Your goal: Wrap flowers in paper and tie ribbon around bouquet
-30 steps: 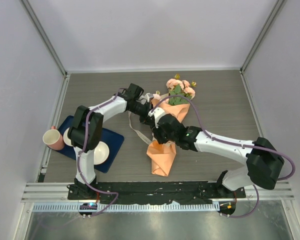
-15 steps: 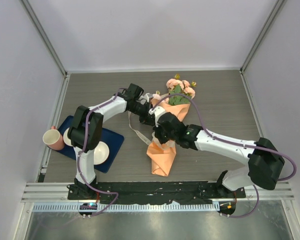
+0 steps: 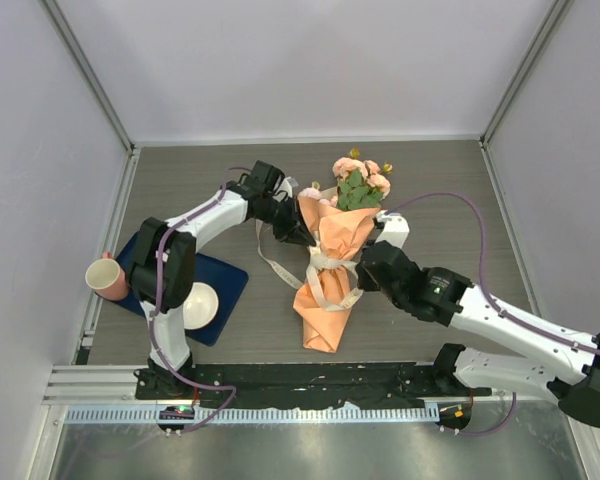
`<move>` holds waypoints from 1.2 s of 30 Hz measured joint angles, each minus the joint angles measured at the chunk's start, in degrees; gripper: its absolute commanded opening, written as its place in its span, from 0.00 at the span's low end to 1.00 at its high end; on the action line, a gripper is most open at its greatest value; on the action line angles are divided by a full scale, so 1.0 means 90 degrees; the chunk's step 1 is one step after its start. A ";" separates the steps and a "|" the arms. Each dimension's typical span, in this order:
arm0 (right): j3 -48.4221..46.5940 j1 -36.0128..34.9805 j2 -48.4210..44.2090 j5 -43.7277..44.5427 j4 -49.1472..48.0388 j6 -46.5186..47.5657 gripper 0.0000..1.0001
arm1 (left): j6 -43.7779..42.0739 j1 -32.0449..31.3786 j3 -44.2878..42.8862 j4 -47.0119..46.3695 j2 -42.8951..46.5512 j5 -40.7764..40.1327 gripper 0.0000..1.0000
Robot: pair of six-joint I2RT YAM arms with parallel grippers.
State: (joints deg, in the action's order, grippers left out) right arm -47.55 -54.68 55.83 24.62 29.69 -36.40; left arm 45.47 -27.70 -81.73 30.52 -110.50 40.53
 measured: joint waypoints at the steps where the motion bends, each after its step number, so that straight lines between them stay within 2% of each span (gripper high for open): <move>1: -0.0061 0.0000 0.0024 0.0403 0.0306 -0.0389 0.00 | 0.0000 0.0000 0.0000 0.0017 0.0061 -0.0063 0.00; 5: -0.0420 0.0012 0.0901 0.1841 0.2140 -0.2514 0.00 | -0.0002 0.0000 0.0000 0.0036 0.0199 -0.0202 0.00; 8: -0.0561 0.0017 0.1722 0.2504 0.3606 -0.4223 0.00 | -0.0029 0.0000 0.0000 0.0126 0.0228 -0.0277 0.00; 12: -0.0549 0.0073 0.1838 0.2997 0.4515 -0.5634 0.00 | -0.0075 0.0000 0.0005 0.0192 0.0274 -0.0389 0.00; 16: -0.0240 0.0277 0.1319 0.3349 0.4558 -0.6159 0.00 | -0.0097 0.0000 0.0056 0.0226 0.0345 -0.0440 0.00; 19: 0.0182 0.1093 0.1090 0.3206 0.3937 -0.5559 0.00 | -0.0100 0.0000 0.0070 0.0257 0.0384 -0.0442 0.00; 22: 0.0826 0.2336 0.1076 0.2565 0.2535 -0.3980 0.14 | -0.0102 0.0000 0.0158 0.0262 0.0478 -0.0449 0.00; 23: 0.0964 0.2565 0.1083 0.2339 0.2225 -0.3563 0.23 | -0.0102 0.0000 0.0185 0.0272 0.0510 -0.0447 0.00; 26: 0.1039 0.3011 0.1115 0.1188 0.1404 -0.1916 0.33 | -0.0124 0.0000 0.0270 0.0277 0.0600 -0.0447 0.00; 27: 0.0996 0.3019 0.1100 0.0889 0.1256 -0.1557 0.41 | -0.0131 0.0000 0.0304 0.0289 0.0634 -0.0449 0.00; 28: 0.0942 0.3026 0.1059 0.0546 0.1095 -0.1156 0.53 | -0.0141 0.0000 0.0342 0.0299 0.0668 -0.0449 0.00; 29: 0.0913 0.3016 0.0954 0.0223 0.0945 -0.0823 0.74 | -0.0155 0.0000 0.0381 0.0311 0.0704 -0.0449 0.00; 33: 0.0945 0.2948 -0.0063 -0.1280 0.0282 0.0056 0.73 | -0.0253 0.0000 0.0488 0.0403 0.0869 -0.0454 0.00; 36: 0.1013 0.2912 -0.0372 -0.2596 -0.0658 0.0500 0.63 | -0.0291 0.0000 0.0515 0.0500 0.1049 -0.0478 0.00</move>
State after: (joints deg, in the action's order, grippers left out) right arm -38.44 -28.47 52.49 1.26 23.77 -31.90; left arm 42.85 -27.70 -77.10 35.03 -101.06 36.23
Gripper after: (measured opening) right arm 0.715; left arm 0.012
